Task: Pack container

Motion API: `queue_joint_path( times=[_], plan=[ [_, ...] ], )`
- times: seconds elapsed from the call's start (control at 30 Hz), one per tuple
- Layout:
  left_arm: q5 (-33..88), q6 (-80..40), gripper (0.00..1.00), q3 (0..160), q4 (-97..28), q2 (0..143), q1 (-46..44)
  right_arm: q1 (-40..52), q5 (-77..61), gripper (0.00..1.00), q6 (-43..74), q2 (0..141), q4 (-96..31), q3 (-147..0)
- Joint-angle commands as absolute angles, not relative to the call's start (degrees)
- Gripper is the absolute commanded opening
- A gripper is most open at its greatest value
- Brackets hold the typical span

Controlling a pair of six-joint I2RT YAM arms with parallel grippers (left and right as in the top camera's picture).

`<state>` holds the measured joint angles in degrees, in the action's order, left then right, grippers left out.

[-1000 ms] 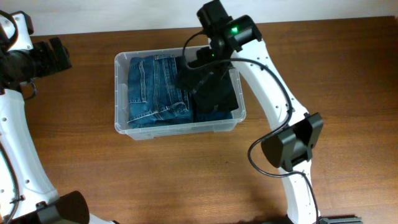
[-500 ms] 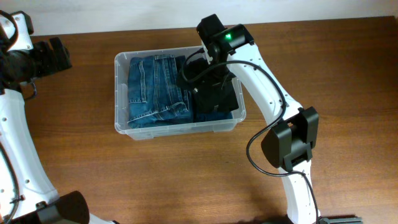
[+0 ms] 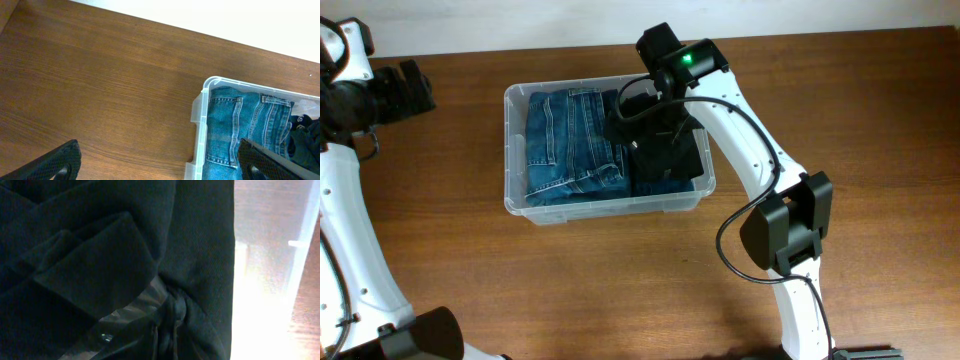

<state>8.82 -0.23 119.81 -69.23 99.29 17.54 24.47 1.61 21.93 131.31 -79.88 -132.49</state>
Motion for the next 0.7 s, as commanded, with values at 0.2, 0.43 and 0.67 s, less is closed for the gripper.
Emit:
queue_joint_path(
  times=[0.2,0.43,0.67],
  plan=[
    [9.23,-0.82,0.99,120.79,-69.23,99.72,17.80,24.67,1.98,0.04,23.86,130.74,-85.56,-143.55],
    [9.23,-0.82,0.99,120.79,-69.23,99.70,17.80,24.67,2.81,0.04,25.17,130.76,-86.32,-144.46],
    [9.23,-0.80,0.99,120.79,-69.23,99.70,17.80,24.69,6.85,0.04,29.45,130.76,-91.15,-144.31]
  ],
)
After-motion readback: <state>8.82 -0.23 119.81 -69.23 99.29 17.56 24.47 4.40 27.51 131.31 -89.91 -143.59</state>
